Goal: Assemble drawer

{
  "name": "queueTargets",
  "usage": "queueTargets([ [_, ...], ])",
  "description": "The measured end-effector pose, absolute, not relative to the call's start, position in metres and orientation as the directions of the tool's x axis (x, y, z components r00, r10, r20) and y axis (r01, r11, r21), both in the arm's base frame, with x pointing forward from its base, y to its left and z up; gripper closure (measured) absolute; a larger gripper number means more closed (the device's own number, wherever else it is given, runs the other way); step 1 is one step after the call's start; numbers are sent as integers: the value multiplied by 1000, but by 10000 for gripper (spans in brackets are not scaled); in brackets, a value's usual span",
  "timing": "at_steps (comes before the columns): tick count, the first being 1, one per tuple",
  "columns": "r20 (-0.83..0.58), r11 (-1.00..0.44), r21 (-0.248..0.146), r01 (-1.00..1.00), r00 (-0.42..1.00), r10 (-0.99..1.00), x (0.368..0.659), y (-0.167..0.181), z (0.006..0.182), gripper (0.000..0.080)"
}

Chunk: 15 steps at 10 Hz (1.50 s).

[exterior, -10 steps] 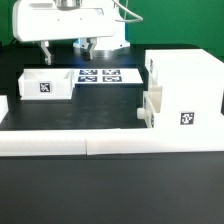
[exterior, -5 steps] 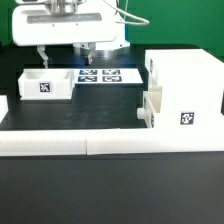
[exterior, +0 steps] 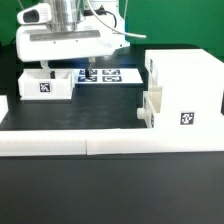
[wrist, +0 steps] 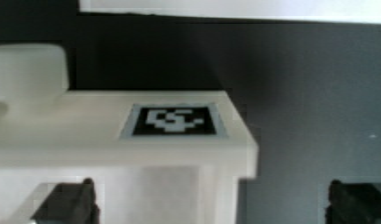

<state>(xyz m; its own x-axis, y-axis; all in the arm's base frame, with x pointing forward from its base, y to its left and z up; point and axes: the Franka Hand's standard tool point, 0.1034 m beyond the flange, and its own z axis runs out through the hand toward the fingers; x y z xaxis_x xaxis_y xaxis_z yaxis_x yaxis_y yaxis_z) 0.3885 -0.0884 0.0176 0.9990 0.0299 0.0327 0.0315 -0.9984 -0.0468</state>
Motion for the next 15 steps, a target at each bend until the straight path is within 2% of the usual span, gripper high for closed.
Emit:
queueTargets([
  [5, 44, -998, -41, 41, 998, 39, 391, -84, 7, 151],
  [8, 50, -998, -37, 48, 998, 46, 392, -82, 7, 553],
  [9, 50, -998, -37, 48, 998, 47, 392, -82, 7, 553],
  [10, 50, -998, -37, 49, 998, 47, 392, -82, 7, 732],
  [15, 52, -998, -37, 49, 998, 47, 392, -82, 7, 758],
])
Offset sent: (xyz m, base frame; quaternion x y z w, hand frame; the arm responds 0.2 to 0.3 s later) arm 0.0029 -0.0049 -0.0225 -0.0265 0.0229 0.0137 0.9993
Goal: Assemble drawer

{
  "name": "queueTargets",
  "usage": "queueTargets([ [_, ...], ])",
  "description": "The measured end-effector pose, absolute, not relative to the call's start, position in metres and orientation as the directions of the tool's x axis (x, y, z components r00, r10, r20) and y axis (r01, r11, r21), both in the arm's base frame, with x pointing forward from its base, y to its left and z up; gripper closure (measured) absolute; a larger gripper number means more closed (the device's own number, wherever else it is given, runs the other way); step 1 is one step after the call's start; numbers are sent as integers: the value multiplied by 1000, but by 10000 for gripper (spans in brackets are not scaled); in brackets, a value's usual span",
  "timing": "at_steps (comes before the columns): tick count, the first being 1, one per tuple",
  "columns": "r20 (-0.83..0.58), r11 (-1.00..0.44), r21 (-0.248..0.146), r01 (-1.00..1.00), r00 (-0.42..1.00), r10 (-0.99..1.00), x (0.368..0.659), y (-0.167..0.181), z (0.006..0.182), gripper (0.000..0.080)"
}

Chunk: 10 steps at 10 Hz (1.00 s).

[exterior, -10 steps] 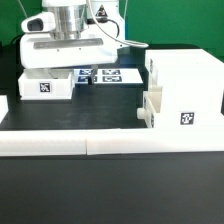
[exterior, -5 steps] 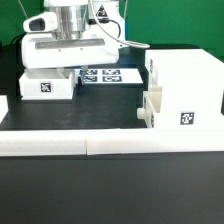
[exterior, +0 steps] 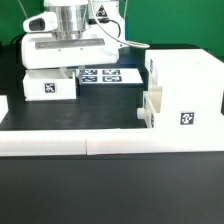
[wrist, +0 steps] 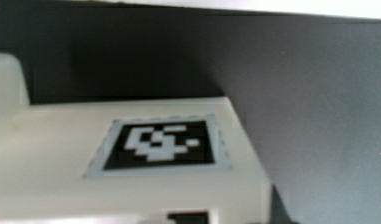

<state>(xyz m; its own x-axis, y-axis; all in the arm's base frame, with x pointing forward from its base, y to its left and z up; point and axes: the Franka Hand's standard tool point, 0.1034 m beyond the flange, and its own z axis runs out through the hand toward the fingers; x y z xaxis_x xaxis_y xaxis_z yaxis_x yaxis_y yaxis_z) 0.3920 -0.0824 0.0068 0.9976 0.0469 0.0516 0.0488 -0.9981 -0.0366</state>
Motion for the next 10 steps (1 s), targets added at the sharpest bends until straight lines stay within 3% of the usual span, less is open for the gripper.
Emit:
queueTargets([
  [3, 52, -998, -37, 55, 997, 53, 394, -81, 8, 758],
  [7, 57, -985, -56, 161, 986, 157, 436, -50, 52, 757],
  [10, 90, -976, -68, 208, 975, 202, 480, -30, 71, 757],
])
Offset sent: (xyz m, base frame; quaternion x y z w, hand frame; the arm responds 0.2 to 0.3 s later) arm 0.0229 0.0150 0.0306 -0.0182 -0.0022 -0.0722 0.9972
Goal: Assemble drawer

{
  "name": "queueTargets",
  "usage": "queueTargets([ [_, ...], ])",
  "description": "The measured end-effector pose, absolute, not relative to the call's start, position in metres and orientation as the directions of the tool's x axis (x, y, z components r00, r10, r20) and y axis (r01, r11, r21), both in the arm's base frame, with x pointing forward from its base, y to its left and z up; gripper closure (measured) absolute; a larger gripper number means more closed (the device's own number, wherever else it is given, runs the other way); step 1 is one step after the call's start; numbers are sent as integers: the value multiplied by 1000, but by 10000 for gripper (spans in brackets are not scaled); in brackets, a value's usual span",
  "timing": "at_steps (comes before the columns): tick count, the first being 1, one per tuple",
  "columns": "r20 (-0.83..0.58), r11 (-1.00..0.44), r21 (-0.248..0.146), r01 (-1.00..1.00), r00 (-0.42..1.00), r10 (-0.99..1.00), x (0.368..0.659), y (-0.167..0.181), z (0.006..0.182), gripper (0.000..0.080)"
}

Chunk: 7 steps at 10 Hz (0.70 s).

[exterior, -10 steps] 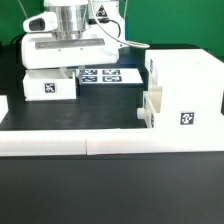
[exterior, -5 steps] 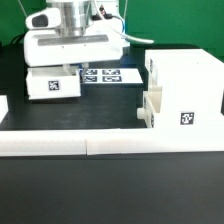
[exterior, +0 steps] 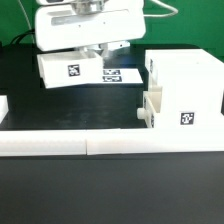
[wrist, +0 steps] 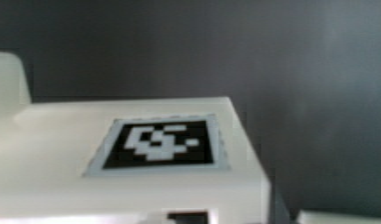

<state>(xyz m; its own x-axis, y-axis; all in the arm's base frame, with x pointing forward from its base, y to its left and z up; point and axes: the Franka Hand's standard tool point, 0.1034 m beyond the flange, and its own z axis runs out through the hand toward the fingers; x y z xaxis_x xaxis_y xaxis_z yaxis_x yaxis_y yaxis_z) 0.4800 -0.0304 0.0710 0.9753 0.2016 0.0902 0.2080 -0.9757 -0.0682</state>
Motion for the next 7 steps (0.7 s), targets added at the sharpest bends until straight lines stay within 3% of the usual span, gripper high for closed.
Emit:
queueTargets([
  [2, 104, -966, -71, 249, 965, 242, 498, -11, 72, 757],
  [5, 101, -961, -70, 268, 960, 260, 496, -13, 71, 757],
  [7, 107, -908, -53, 415, 907, 408, 495, -15, 69, 757],
])
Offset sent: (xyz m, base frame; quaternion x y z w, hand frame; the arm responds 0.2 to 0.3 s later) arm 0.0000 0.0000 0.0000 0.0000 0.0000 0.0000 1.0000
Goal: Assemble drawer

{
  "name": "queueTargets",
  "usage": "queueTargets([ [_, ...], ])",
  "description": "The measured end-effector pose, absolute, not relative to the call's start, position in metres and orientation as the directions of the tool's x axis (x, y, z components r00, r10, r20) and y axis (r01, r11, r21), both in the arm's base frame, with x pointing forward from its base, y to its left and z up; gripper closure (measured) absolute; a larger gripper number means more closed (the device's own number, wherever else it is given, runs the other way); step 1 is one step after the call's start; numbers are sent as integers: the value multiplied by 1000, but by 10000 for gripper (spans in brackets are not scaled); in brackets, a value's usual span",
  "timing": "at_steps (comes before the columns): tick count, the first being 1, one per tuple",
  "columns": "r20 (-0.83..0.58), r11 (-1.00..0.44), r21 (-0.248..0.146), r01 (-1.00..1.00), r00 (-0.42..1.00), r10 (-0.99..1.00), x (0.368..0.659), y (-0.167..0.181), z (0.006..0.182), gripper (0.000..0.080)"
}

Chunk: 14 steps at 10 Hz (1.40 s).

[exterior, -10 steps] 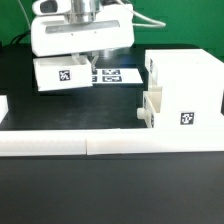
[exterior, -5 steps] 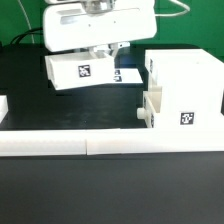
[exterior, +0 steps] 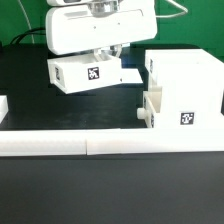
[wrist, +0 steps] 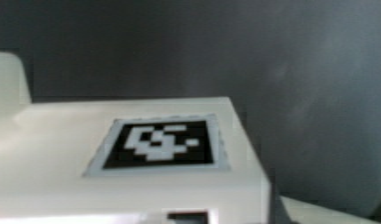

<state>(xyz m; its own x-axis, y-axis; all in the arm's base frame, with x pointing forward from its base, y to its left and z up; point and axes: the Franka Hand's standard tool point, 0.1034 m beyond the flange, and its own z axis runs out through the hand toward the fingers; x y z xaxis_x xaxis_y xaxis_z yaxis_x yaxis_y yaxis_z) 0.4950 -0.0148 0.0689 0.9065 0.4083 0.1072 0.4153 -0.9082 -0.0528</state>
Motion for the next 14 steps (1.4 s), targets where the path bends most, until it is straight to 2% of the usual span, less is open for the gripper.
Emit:
queueTargets([
  [1, 109, -840, -40, 541, 838, 535, 495, -20, 65, 757],
  [4, 102, -686, -6, 728, 682, 724, 510, -14, 66, 757],
  [6, 92, -622, -1, 783, 619, 780, 514, -16, 69, 757],
  [10, 75, -400, 22, 916, 398, 914, 513, -20, 66, 757],
  [11, 55, -244, 33, 969, 242, 969, 513, -23, 64, 757],
  [14, 4, 45, 53, 998, -46, 999, 521, -24, 66, 757],
])
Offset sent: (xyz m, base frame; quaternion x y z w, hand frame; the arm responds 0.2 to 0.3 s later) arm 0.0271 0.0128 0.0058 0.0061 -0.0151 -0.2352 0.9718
